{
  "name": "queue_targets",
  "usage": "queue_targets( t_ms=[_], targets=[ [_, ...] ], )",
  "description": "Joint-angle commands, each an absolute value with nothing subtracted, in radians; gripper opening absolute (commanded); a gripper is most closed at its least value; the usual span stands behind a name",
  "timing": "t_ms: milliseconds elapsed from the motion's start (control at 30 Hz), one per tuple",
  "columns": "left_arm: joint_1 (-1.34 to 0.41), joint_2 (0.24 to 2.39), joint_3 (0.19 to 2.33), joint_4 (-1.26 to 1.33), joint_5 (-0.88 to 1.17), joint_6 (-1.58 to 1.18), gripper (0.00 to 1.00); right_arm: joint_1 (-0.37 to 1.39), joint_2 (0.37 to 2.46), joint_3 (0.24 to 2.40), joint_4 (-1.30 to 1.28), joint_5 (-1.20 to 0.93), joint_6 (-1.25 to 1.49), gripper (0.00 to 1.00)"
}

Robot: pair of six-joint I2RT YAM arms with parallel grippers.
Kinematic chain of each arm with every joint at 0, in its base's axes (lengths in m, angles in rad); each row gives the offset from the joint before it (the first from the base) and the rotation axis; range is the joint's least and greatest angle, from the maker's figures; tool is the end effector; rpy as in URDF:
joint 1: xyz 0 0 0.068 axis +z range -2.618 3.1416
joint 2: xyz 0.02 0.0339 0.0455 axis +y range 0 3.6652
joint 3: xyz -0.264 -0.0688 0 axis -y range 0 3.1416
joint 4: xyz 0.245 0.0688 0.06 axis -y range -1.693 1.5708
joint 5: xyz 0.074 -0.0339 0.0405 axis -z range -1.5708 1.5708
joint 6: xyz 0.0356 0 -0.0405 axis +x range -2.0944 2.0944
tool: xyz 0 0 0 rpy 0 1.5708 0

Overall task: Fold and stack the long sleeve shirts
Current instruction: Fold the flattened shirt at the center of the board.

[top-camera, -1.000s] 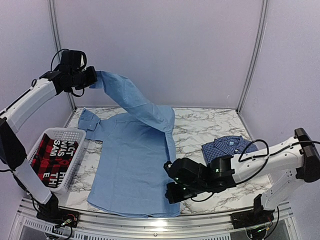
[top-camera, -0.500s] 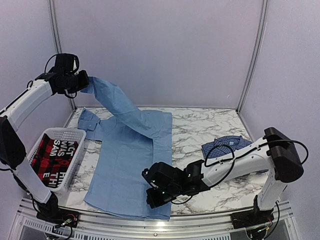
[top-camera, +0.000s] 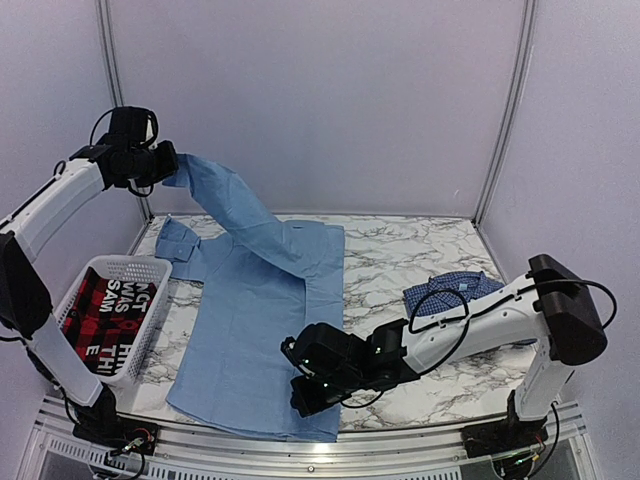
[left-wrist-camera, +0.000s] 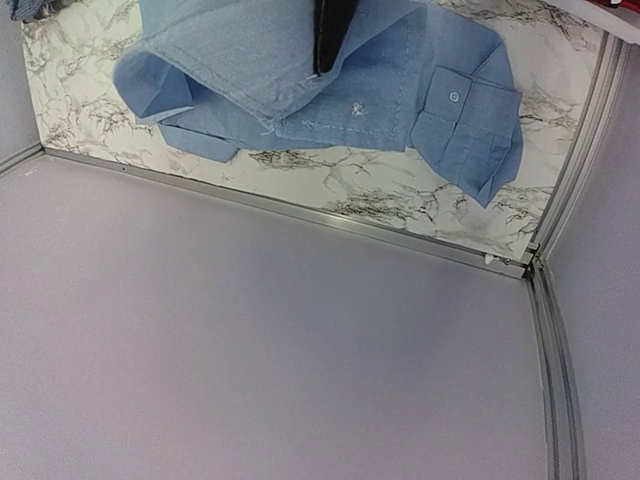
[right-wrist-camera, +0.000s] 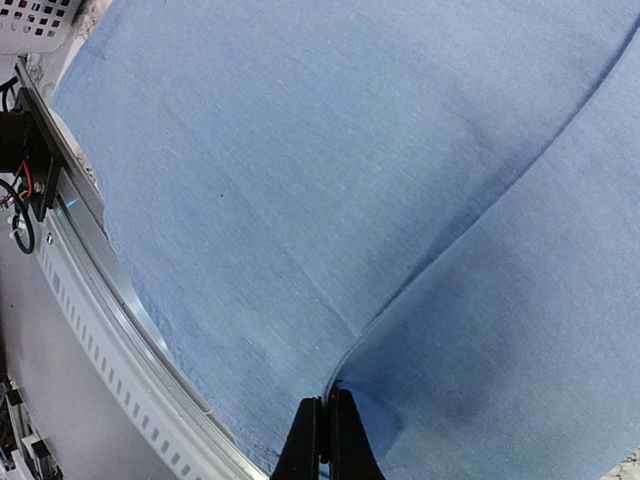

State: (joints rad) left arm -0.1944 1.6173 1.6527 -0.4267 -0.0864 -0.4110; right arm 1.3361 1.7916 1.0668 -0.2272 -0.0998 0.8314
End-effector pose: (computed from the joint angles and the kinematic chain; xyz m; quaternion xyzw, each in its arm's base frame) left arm 0.3697 -0.0697 0.4041 -0.1136 0.8228 -0.1314 0.5411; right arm 0.0813 0.3553 0.1644 -0.2522 0.9174 0.2910 0.1003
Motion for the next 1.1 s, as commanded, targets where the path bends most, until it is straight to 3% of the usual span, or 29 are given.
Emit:
queue_targets(
  t_ms=[0, 500, 600, 733, 867, 1067],
  targets=[
    [-0.185, 1.642, 1.715, -0.457, -0.075, -0.402, 0.0, 1.341, 1.77, 1.132, -0.251, -0.086, 0.801, 0.0],
    [-0.182, 1.638, 1.702, -0.469, -0.044, -0.387, 0.0, 1.342, 1.801, 1.133, -0.211, -0.123, 0.799, 0.0],
    [-0.182, 1.639, 1.693, -0.469, -0.018, -0.384, 0.0, 1.342, 1.814, 1.14, -0.186, -0.14, 0.788, 0.1],
    [-0.188, 1.639, 1.678, -0.467, 0.061, -0.374, 0.0, 1.342, 1.814, 1.151, -0.166, -0.154, 0.777, 0.3],
    [-0.21, 1.625, 1.647, -0.467, 0.122, -0.348, 0.0, 1.316, 1.777, 1.163, -0.194, -0.126, 0.757, 0.43],
    [-0.287, 1.577, 1.575, -0.467, 0.225, -0.3, 0.0, 1.208, 1.65, 1.119, -0.249, -0.037, 0.746, 0.49]
  ],
)
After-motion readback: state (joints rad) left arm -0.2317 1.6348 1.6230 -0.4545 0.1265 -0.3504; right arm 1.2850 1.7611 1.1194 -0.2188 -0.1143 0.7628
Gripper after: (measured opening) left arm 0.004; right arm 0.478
